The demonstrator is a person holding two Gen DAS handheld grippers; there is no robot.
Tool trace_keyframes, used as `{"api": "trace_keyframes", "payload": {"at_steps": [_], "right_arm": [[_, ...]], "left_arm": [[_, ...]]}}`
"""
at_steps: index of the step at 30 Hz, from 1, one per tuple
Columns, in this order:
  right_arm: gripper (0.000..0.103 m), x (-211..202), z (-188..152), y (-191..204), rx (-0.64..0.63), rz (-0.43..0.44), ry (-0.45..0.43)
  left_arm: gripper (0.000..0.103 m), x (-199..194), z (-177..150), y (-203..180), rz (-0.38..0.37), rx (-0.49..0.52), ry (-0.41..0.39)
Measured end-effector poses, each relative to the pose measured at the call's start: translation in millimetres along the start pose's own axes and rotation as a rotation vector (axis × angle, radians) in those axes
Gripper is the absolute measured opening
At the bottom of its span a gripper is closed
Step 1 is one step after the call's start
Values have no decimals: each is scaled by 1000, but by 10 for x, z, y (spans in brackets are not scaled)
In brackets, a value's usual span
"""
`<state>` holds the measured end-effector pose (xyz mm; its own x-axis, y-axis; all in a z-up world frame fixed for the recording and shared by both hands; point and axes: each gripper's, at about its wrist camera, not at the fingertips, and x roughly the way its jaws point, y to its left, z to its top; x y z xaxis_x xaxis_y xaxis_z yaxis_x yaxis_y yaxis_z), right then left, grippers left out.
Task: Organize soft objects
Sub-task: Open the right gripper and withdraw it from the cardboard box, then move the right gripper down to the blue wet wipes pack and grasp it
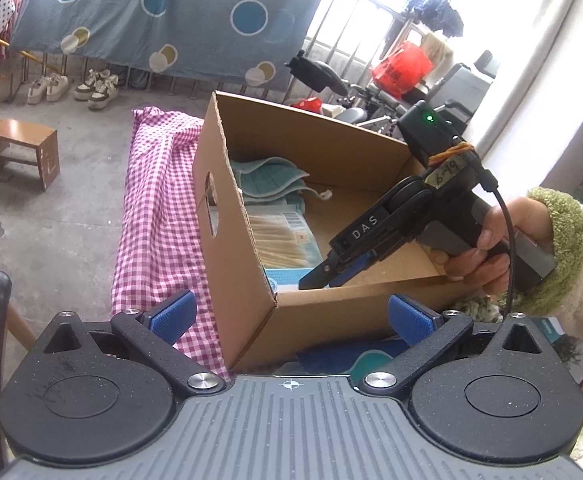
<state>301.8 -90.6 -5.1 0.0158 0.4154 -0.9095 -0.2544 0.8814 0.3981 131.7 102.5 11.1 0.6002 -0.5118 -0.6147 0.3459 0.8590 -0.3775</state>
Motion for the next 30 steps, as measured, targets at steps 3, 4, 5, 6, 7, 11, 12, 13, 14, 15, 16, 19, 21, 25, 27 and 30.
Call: {"api": "trace_keyframes", "payload": {"at_steps": [3,4,5,6,7,11,12,13,14,15,16,19,21,25,27,30], "right_arm": [[47,-231,-99,-46,-3,-16,-86],[47,-339,-140,-79,2,-12,-119],[47,-453,-205,-92,10,-5,-155],[48,-571,-283,-105,15,2,-192],[49,-699,-379,-104,17,9,-236],[67,-1173,-819,-108,19,19,-431],[70,-1267,-954,-108,21,23,-472],[71,-1343,-1089,-113,31,28,-509],[77,-1413,-1229,-119,45,34,-545],[82,-1480,-1351,-122,54,44,-579],[84,-1509,-1481,-142,65,56,-611],[91,-1485,-1856,-195,119,77,-673],[91,-1380,-2051,-234,163,103,-692],[89,-1015,-2270,-299,266,175,-670],[81,-869,-2294,-305,303,174,-648],[72,-750,-2276,-260,310,127,-619]], "left_arm": [[102,-60,-14,-20,13,13,-21],[103,-80,-18,-25,17,15,-29],[102,-106,-25,-31,22,17,-40],[102,-126,-32,-36,28,18,-50],[102,-144,-38,-42,34,20,-56],[103,-191,-57,-99,56,27,-60],[103,-200,-65,-120,62,29,-57],[103,-207,-74,-137,66,30,-54],[103,-216,-90,-154,72,31,-48],[103,-225,-106,-169,75,31,-42],[103,-232,-121,-185,78,30,-34],[103,-273,-188,-211,65,11,-19],[103,-324,-252,-232,18,8,-32],[103,-281,-382,-358,-18,45,-9],[103,-172,-437,-435,-2,74,37],[102,41,-526,-524,22,104,109]]}}
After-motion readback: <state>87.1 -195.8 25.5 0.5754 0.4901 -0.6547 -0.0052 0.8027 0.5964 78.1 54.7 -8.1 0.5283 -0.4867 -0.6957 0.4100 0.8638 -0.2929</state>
